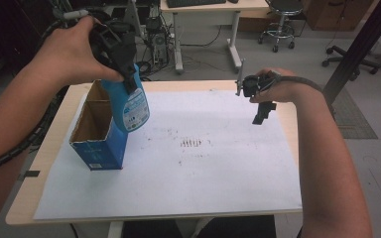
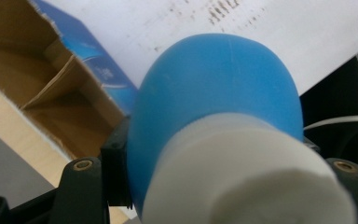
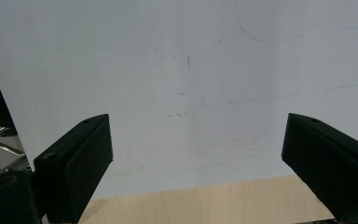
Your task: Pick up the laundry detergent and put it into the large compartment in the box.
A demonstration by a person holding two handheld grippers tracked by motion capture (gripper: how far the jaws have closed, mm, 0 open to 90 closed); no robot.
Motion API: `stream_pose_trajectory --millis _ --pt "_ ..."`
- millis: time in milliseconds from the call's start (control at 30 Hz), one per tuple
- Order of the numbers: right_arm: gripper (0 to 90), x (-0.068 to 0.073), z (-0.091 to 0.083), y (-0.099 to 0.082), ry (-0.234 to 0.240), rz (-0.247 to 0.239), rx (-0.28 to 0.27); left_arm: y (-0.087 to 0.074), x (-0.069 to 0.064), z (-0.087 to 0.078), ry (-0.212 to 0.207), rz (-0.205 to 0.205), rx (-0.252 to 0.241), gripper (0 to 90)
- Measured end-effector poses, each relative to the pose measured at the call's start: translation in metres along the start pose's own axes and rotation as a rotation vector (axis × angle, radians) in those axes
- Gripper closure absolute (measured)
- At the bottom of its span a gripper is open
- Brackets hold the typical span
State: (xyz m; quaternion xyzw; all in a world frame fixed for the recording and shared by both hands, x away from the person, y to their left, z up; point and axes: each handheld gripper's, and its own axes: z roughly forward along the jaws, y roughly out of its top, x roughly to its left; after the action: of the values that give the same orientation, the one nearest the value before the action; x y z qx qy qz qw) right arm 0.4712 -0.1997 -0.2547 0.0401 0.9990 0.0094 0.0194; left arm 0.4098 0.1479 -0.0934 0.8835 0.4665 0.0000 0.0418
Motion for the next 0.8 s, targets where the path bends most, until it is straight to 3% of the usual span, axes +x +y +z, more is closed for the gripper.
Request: stream_pose_trajectory --millis 433,567,800 --pt "8.9 -0.002 0.003 0.002 0.006 -0.013 0.007 -0.007 0.027 -0.023 0.016 -0.156 0.001 37.5" --pt "8.8 -0.003 0.004 0.003 0.008 -0.016 0.006 -0.011 0.039 -0.029 0.023 -0.226 0.0 37.5" --pt "8.8 -0.003 0.003 0.002 0.008 -0.013 0.006 -0.015 0.05 -0.033 0.036 -0.274 0.0 37.5"
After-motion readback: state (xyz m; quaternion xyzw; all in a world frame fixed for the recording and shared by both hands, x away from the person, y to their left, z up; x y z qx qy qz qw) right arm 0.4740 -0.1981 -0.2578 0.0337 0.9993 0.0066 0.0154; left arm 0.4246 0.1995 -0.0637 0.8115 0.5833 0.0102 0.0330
